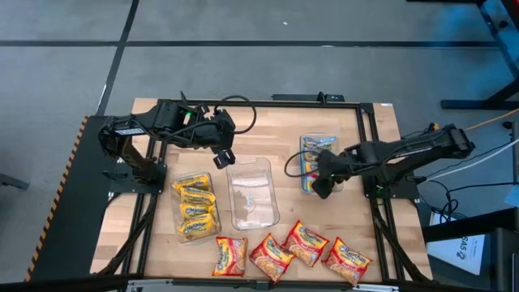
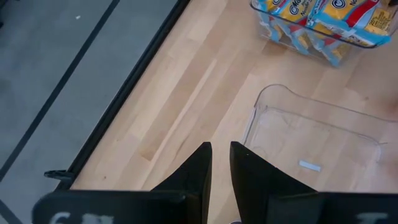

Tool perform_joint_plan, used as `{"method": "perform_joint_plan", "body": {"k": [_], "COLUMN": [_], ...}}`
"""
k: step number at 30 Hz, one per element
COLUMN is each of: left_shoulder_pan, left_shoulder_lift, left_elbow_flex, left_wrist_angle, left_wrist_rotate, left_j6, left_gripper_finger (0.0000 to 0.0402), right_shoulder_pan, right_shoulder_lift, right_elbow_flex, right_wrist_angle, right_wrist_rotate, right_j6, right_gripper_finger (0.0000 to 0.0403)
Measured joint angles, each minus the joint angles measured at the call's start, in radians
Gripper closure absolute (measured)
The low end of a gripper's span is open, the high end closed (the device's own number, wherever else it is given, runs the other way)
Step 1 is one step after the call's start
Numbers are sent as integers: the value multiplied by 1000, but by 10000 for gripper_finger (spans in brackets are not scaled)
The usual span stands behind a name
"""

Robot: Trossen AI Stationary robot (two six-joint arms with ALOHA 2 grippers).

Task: Sort Maruchan noodles
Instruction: Put the blue noodle pack into the right transparent bin

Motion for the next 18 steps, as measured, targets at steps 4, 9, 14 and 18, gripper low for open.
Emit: {"method": "perform_joint_plan", "body": {"k": [4, 9, 14, 18], "left_shoulder_pan": [0, 0, 0, 0], "left_shoulder_lift": [0, 0, 0, 0], "left_elbow_flex": [0, 0, 0, 0], "left_wrist_angle": [0, 0, 0, 0], "left_wrist_rotate": [0, -8, -15, -15], "left_j6": [0, 0, 0, 0], "left_gripper_finger": [350, 350, 350, 350], "right_shoulder_pan": [0, 0, -1, 1], "right_shoulder_lift": [74, 162, 210, 215], "right_elbow_flex": [0, 0, 2, 1], "right_wrist_angle": [6, 12, 46, 48], "right_wrist_rotate": [-51, -70, -78, -44], "right_j6": [-7, -7, -4, 49], "right_gripper_finger": [246, 246, 247, 247]}}
